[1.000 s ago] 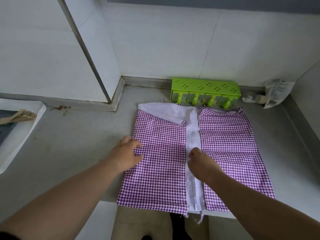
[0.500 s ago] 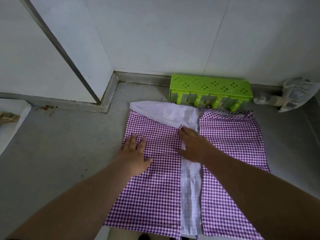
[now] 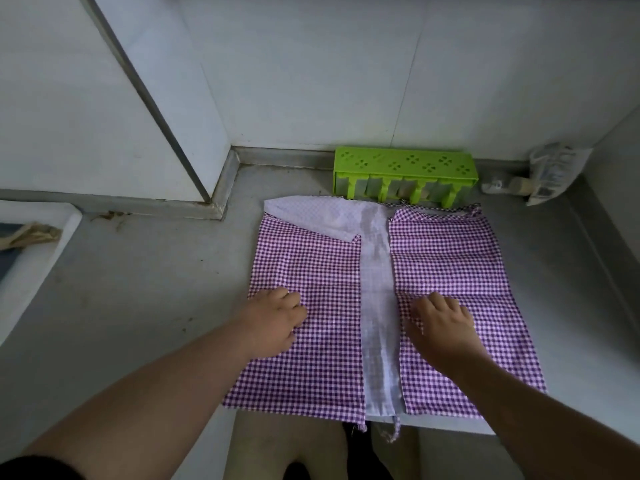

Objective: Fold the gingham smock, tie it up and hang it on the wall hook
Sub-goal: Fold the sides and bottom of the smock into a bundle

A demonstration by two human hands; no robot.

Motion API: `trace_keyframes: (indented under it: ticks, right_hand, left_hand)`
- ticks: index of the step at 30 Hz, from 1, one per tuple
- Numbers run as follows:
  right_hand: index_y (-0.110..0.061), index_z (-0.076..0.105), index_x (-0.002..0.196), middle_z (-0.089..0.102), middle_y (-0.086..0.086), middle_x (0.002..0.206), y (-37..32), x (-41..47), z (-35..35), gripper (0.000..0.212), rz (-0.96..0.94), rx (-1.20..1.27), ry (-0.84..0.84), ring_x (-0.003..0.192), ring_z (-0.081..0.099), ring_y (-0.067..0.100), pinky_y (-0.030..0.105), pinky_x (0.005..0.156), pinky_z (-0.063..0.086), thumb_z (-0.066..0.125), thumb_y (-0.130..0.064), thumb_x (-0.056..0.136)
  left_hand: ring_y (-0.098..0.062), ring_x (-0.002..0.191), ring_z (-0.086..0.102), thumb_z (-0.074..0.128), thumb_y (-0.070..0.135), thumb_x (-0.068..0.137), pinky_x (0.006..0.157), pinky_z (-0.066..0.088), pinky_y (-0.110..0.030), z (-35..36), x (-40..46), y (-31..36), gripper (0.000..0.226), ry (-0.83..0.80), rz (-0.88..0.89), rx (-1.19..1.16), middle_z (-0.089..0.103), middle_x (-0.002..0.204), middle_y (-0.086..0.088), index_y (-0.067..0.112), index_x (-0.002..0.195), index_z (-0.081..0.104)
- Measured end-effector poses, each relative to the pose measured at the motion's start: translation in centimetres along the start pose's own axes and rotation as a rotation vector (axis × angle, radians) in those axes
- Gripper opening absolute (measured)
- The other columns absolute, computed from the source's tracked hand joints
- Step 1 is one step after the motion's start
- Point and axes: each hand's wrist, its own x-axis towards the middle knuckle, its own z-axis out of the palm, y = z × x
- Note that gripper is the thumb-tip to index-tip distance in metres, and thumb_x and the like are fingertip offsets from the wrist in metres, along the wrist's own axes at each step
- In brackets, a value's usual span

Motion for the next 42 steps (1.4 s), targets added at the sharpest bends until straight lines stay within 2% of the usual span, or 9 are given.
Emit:
trace_keyframes:
  ticks: [6,12,15,19,24,30,34,37,42]
  right_hand:
    - [-0.03,0.041,0.147,0.045,-0.006,0.152,0.6,-6.3,0.2,0.06,0.041,-0.061,-0.242,0.14,0.043,0.019,0.042,0.117,0.035,0.042,-0.059,0.095]
    - [-0.041,0.013,0.158,0.015,-0.007,0.166,0.0,-11.8,1.4,0.094,0.11,-0.038,-0.329,0.153,0.021,0.024,0.051,0.115,0.041,0.053,-0.066,0.077]
    - [-0.039,0.004,0.16,0.01,-0.006,0.167,-0.3,-13.5,2.3,0.102,0.122,-0.036,-0.328,0.155,0.015,0.026,0.049,0.115,0.042,0.064,-0.057,0.079]
    - [-0.033,0.004,0.163,-0.001,-0.01,0.172,-0.3,-14.6,3.1,0.086,0.148,0.03,-0.291,0.159,0.001,0.018,0.049,0.125,0.026,0.059,-0.033,0.097]
    - [-0.036,0.014,0.163,0.003,-0.016,0.171,-1.1,-15.1,3.4,0.068,0.203,0.066,-0.281,0.158,0.007,0.014,0.046,0.125,0.026,0.043,-0.018,0.104]
    - [-0.036,0.027,0.161,0.017,-0.015,0.169,-2.1,-15.9,3.5,0.062,0.208,-0.017,-0.233,0.153,0.028,0.016,0.044,0.121,0.031,0.041,-0.015,0.104]
    - [-0.038,0.058,0.136,0.062,-0.014,0.138,-2.5,-16.8,2.7,0.037,0.229,-0.011,-0.104,0.112,0.065,0.014,0.032,0.095,0.053,0.043,-0.024,0.105]
    - [-0.037,0.059,0.123,0.065,-0.011,0.121,-2.6,-17.5,1.9,0.026,0.199,-0.052,-0.135,0.096,0.066,0.016,0.031,0.083,0.054,0.043,-0.027,0.105]
    - [-0.043,0.059,0.121,0.07,-0.009,0.116,-2.2,-17.4,-1.2,0.024,0.188,0.037,-0.205,0.09,0.065,0.012,0.025,0.079,0.055,0.04,-0.049,0.106]
  left_hand:
    - [-0.023,0.138,0.038,0.051,0.071,0.093,0.117,0.038,-0.047,0.4,-3.7,2.5,0.073,-0.222,-0.042,-0.068,0.041,0.153,0.0,0.027,0.151,0.044]
    - [-0.033,0.162,-0.001,0.049,0.089,0.082,0.131,0.014,-0.053,1.8,-7.1,4.7,0.113,-0.428,-0.149,-0.075,-0.014,0.176,-0.003,0.037,0.167,-0.004]
    - [-0.04,0.161,-0.005,0.061,0.063,0.093,0.13,0.018,-0.056,3.4,-8.3,5.5,0.103,-0.457,-0.235,-0.075,-0.022,0.174,-0.005,0.041,0.165,-0.009]
    - [-0.042,0.161,-0.003,0.049,0.017,0.103,0.128,0.024,-0.058,4.2,-8.8,5.9,0.088,-0.43,-0.291,-0.068,-0.024,0.174,-0.008,0.043,0.165,-0.008]
    - [-0.044,0.161,-0.003,0.037,0.008,0.105,0.127,0.025,-0.059,4.0,-8.9,6.3,0.085,-0.452,-0.281,-0.021,-0.024,0.174,-0.01,0.042,0.165,-0.012]
    - [-0.04,0.162,0.004,0.036,0.009,0.106,0.128,0.024,-0.055,2.9,-9.8,5.6,0.08,-0.525,-0.219,-0.014,-0.02,0.175,-0.005,0.047,0.165,-0.004]
    - [-0.036,0.156,0.029,0.036,0.01,0.107,0.125,0.033,-0.045,0.9,-10.8,4.9,0.068,-0.553,-0.202,-0.085,0.005,0.177,-0.002,0.039,0.167,0.02]
    - [-0.027,0.119,0.06,0.044,0.016,0.105,0.104,0.051,-0.038,-0.2,-11.2,3.8,0.044,-0.535,-0.214,-0.201,0.057,0.143,-0.006,0.023,0.147,0.055]
    - [-0.024,0.101,0.064,0.047,0.013,0.101,0.091,0.055,-0.035,-3.1,-11.6,2.3,0.025,-0.522,-0.233,-0.268,0.066,0.115,-0.004,0.018,0.112,0.068]
